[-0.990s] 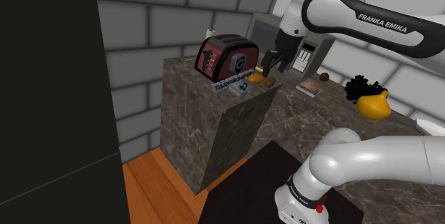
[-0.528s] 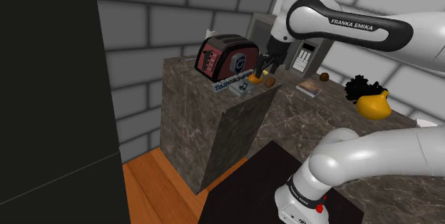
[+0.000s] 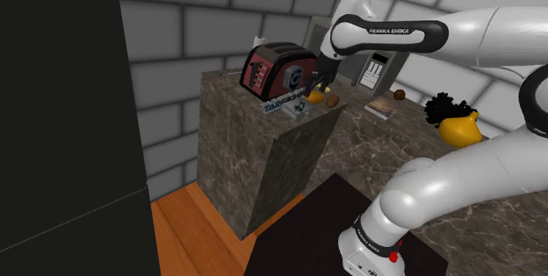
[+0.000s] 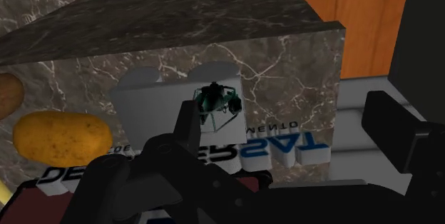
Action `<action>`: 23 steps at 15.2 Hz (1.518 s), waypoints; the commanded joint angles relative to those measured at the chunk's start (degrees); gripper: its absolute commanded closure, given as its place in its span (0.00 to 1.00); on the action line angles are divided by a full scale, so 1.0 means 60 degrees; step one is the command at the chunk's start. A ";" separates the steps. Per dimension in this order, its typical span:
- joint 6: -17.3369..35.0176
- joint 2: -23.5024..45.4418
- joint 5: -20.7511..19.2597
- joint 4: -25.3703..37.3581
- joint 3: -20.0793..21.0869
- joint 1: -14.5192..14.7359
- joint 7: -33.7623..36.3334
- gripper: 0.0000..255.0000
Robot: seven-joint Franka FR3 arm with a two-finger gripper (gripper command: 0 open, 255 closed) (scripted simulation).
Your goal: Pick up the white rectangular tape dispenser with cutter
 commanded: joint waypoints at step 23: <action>0.2673 0.3406 0.1082 0.0758 -0.1086 0.0108 -0.1973 1.00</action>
